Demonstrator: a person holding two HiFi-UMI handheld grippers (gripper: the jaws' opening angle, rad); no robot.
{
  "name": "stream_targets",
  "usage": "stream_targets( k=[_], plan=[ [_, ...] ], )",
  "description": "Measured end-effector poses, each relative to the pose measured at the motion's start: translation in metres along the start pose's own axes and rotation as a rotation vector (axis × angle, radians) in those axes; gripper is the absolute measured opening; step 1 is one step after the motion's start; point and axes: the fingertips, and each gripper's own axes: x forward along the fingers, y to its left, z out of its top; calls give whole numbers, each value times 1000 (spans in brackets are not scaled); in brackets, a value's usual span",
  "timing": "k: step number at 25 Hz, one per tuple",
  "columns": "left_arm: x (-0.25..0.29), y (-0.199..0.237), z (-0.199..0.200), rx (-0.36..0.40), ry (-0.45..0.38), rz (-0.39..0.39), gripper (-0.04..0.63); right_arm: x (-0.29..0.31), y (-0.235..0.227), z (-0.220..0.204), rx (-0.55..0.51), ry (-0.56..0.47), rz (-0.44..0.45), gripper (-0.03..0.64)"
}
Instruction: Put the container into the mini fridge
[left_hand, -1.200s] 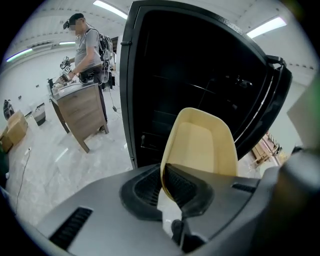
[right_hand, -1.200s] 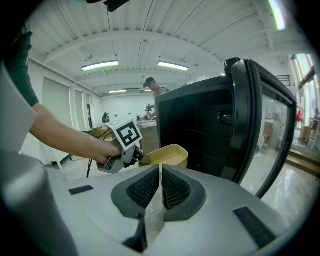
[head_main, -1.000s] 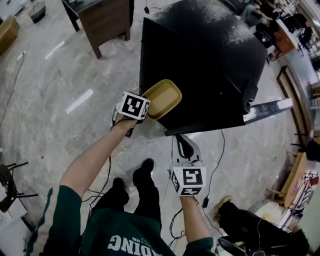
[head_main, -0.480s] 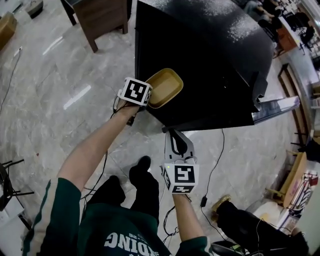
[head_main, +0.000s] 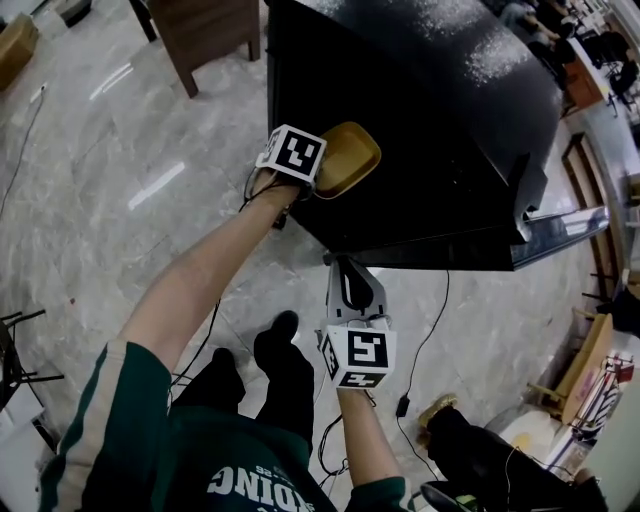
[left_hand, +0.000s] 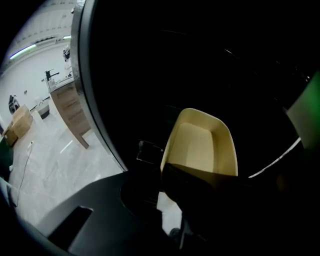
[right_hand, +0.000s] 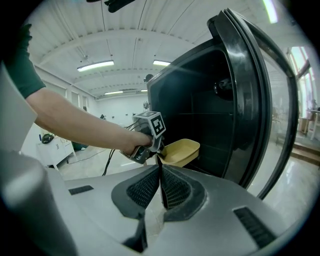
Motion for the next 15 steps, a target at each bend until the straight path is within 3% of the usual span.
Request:
stream_targets(
  k=[5,10,15],
  plan=[
    [10,-5,4,-110,46,-35,25,2,-1,-4,23,2,4,37],
    [14,-9,18,-99,43,-10,26,2,-5,-10,39,14,-2,37],
    [21,-18,30,-181,19,-46,52,1,-6,-14,49,22,-4,37]
  ],
)
